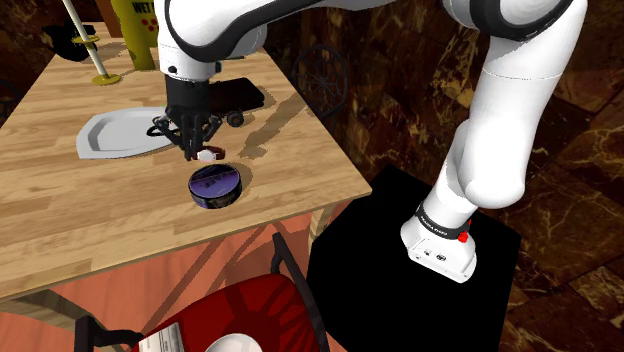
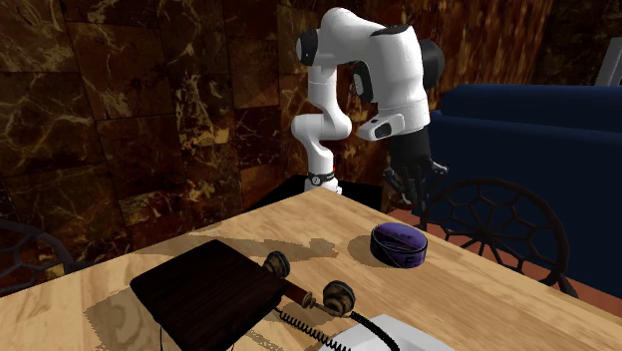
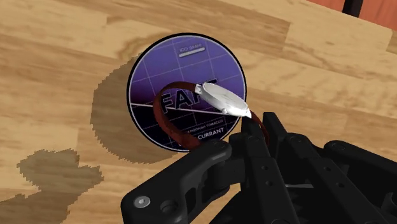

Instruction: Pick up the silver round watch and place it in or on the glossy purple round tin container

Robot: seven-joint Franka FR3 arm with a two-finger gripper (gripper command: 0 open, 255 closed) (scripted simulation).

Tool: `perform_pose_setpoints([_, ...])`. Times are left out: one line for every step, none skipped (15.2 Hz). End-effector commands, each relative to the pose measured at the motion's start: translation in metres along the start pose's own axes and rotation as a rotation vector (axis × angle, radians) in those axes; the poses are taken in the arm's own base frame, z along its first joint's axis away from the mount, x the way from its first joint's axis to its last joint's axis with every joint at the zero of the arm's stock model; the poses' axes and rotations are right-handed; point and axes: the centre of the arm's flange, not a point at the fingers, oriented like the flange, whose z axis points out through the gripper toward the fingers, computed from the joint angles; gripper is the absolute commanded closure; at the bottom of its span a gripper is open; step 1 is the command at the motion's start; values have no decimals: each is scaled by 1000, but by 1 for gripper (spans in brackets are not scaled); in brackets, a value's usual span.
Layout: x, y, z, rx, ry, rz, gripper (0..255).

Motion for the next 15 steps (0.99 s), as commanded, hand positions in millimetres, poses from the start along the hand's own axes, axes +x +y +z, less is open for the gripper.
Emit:
perform_pose_setpoints([1, 3, 10, 0, 0, 0, 255])
perform_pose_setpoints([1, 5, 15, 0, 0, 0, 255])
perform_pose_setpoints([2, 6, 20, 0, 0, 0, 255])
perform_pose_setpoints([3, 7, 25, 0, 0, 0, 255])
perform_pose_setpoints([3, 9, 30, 0, 0, 0, 255])
perform_pose_setpoints([4, 10, 36, 0, 0, 0, 255])
perform_pose_setpoints([5, 11, 41, 0, 0, 0, 255])
perform_pose_setpoints([5, 13, 47, 0, 0, 0, 255])
perform_pose_setpoints([5, 13, 47, 0, 0, 0, 255])
perform_pose_setpoints([5, 13, 47, 0, 0, 0, 255])
perform_pose_setpoints([5, 13, 47, 0, 0, 0, 255])
perform_pose_setpoints([5, 13, 47, 0, 0, 0, 255])
perform_pose_setpoints([5, 13, 47, 0, 0, 0, 255])
perform_pose_setpoints([5, 13, 47, 0, 0, 0, 255])
perform_pose_setpoints([5, 13, 47, 0, 0, 0, 255])
